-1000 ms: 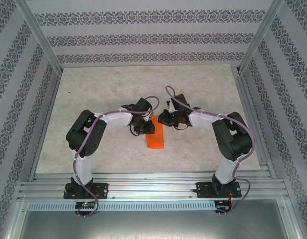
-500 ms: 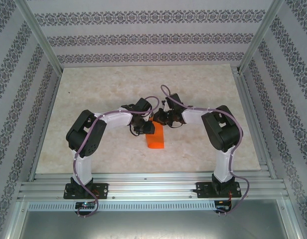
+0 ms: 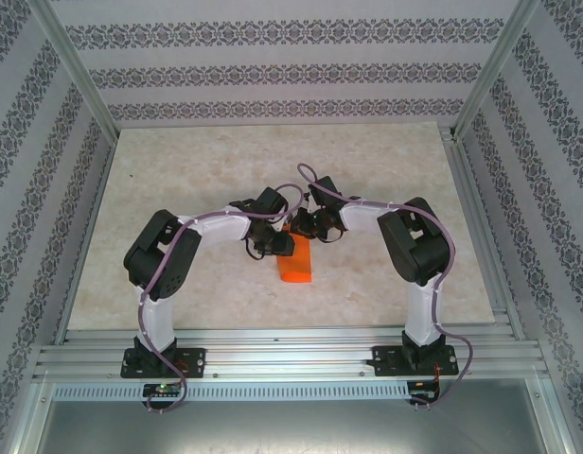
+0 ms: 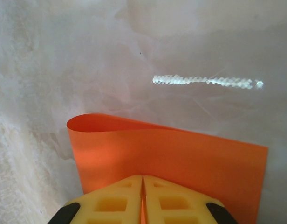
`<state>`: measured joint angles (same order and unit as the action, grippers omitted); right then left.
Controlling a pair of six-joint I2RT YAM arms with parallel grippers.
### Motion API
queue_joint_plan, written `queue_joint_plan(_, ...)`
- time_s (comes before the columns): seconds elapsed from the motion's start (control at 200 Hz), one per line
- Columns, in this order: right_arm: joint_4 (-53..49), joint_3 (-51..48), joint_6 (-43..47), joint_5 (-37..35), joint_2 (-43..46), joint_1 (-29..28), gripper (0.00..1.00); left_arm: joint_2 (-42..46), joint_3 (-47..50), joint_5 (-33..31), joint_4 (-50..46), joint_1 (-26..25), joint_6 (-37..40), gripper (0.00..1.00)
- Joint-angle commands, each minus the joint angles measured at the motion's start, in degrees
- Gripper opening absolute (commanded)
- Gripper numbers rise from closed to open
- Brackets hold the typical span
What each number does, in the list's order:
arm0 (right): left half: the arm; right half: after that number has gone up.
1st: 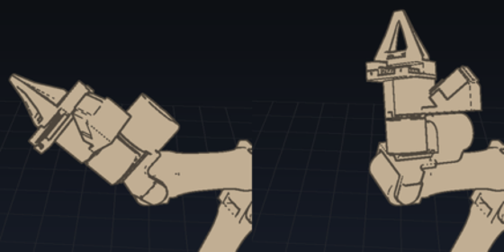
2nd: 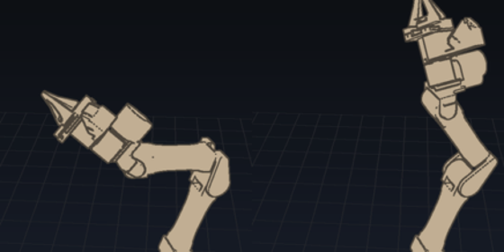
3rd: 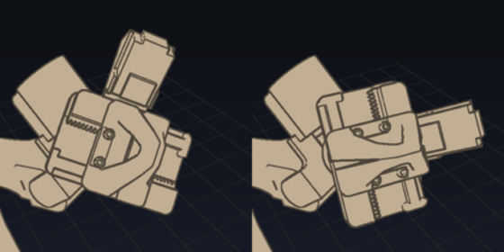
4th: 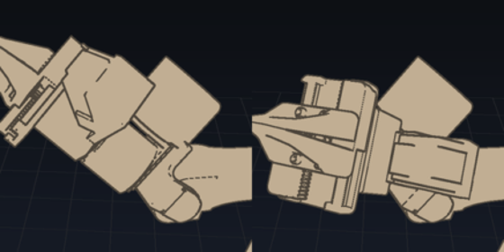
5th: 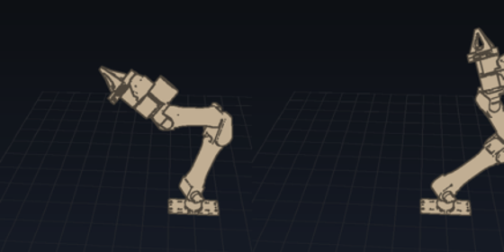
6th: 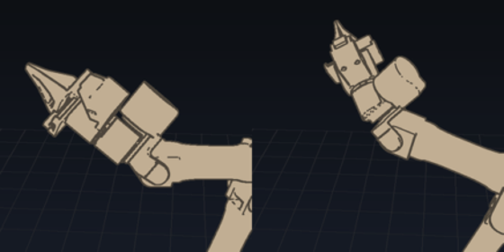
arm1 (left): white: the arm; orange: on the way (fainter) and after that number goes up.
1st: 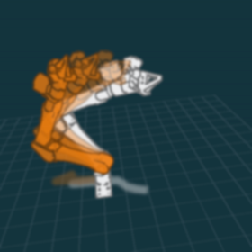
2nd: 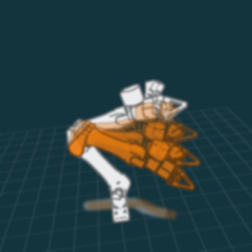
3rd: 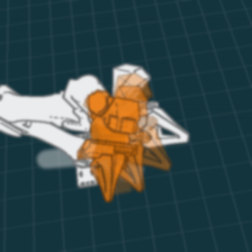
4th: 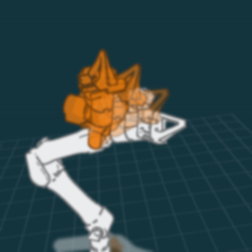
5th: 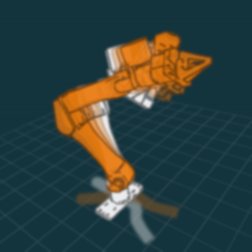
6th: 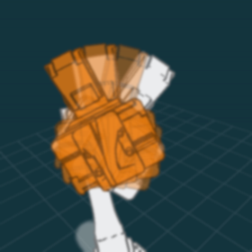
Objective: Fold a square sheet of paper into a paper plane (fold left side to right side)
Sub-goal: Hold the square sheet of paper at the center of the table, then first fold the square sheet of paper in half at the center of the table.
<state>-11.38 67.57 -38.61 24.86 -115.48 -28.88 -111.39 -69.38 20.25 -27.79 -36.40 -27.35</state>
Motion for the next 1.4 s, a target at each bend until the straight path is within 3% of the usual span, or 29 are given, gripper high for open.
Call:
queue_joint_plan(0.0, -4.2, -0.2, 2.1, -5.9, -3.0, 0.1, 0.1, -0.5, 3.5, -0.8, -3.9, -0.9, 2.8, 0.29)
queue_joint_plan(0.679, -3.7, -0.5, 1.5, -5.9, -3.5, 0.1, 0.09, 6.3, 11.9, 6.5, 2.1, -2.2, 6.3, 0.3)
queue_joint_plan(1.394, -3.8, -1.0, 1.6, -5.9, -3.6, 0.1, 0.09, 10.9, 18.3, 8.5, 2.9, -6.3, 7.0, 0.31)
